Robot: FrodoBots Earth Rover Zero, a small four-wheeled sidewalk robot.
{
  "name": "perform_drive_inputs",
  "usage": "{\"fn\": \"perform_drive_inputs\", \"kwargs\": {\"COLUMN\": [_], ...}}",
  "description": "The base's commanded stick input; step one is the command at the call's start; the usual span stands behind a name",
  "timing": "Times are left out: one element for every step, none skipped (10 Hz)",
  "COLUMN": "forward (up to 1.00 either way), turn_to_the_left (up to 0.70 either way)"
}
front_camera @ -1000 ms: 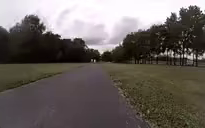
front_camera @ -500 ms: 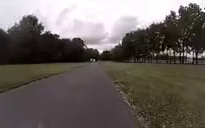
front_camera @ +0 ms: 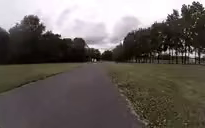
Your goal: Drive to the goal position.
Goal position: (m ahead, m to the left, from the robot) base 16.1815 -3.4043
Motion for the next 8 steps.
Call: {"fn": "perform_drive_inputs", "kwargs": {"forward": [0.70, 0.70, 0.70, 0.70, 0.70, 0.70, 0.70, 0.70], "turn_to_the_left": [0.14, 0.00, 0.00, 0.00, 0.00, 0.00, 0.00, 0.00]}}
